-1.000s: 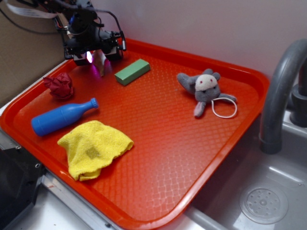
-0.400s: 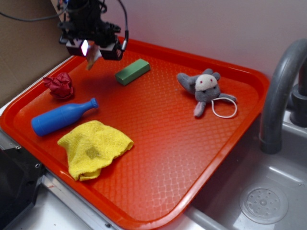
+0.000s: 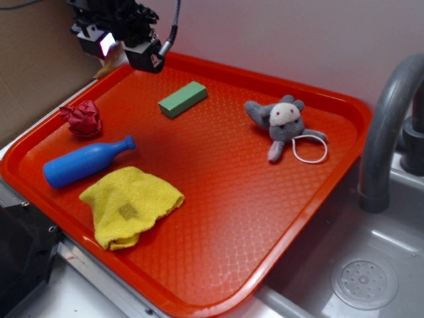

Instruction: Grab the shell.

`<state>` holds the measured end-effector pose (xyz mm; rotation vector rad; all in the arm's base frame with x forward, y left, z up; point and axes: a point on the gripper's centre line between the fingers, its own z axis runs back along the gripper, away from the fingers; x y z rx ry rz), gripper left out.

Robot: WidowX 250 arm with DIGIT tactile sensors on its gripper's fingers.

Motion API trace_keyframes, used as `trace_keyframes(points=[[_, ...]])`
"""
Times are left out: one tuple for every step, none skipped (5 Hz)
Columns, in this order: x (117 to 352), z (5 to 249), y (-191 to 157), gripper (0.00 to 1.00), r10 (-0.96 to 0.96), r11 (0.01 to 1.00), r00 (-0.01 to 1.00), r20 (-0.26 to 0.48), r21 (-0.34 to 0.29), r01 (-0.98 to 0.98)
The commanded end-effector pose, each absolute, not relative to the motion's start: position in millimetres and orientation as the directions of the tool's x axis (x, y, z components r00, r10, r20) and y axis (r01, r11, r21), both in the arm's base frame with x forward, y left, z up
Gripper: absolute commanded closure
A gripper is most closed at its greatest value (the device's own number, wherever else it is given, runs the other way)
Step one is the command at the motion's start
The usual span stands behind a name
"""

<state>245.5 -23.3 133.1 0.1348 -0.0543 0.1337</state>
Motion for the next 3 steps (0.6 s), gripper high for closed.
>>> trace_keyframes(points=[[231,229,-36,1.00,0.004,0.999,0.974,0.227,0.046,-0.015],[225,254,-31,1.00,0.034,0.997,0.963,0.269,0.055,-0.050],[231,239,-20,1.00,-0.006,0.994,0.982,0.191,0.110,-0.015]])
